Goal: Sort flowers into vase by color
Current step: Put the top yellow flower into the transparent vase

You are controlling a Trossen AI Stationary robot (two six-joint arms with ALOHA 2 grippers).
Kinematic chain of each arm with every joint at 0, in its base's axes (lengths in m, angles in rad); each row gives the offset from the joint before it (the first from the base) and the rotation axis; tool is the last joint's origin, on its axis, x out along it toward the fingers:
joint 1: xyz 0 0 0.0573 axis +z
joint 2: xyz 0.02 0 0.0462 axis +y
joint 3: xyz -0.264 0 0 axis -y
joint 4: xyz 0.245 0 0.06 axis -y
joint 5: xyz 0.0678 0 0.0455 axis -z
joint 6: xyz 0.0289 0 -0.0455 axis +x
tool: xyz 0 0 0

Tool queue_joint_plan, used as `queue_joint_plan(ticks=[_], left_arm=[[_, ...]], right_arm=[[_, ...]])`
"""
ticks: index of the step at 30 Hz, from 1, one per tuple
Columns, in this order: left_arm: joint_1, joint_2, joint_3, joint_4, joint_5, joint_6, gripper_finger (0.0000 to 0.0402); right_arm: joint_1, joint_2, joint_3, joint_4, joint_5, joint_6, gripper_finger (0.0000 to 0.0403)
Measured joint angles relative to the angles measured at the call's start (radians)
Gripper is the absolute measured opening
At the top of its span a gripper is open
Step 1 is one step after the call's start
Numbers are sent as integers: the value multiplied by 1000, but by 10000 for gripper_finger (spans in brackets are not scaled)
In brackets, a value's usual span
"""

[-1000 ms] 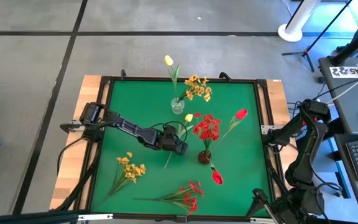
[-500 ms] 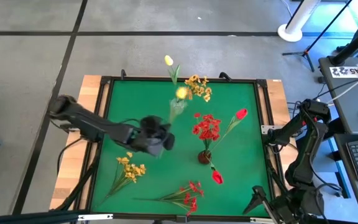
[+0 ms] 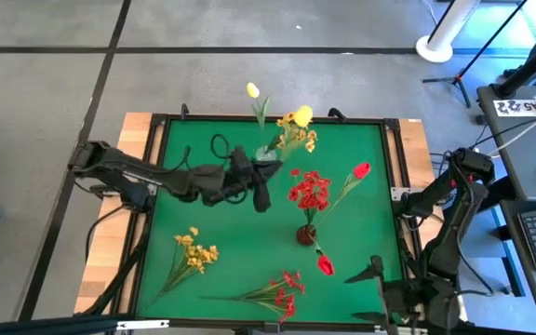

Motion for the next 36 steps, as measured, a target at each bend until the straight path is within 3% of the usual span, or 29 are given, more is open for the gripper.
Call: queue_joint_plan(ticks=[2, 8, 15, 19, 22, 28, 36], left_arm=[[33, 21, -20, 147, 80, 99, 0], [125, 27, -146, 523, 109, 267, 0], [310, 73, -370, 785, 162, 183, 0], [410, 156, -396, 908, 244, 136, 0], [469, 234, -363, 925, 309, 130, 0], [526, 338, -307, 929, 325, 132, 0], [552, 370, -301, 885, 324, 139, 0]], right_arm=[[-18, 0, 0, -15, -51, 37, 369], [-20, 0, 0, -13, -91, 52, 369], [-21, 0, 0, -31, -78, 45, 369], [-21, 0, 0, -37, -33, 39, 369], [-21, -4, 0, -53, -18, 45, 369], [-21, -37, 0, -130, 16, 124, 369], [-21, -46, 0, -160, 26, 161, 369]])
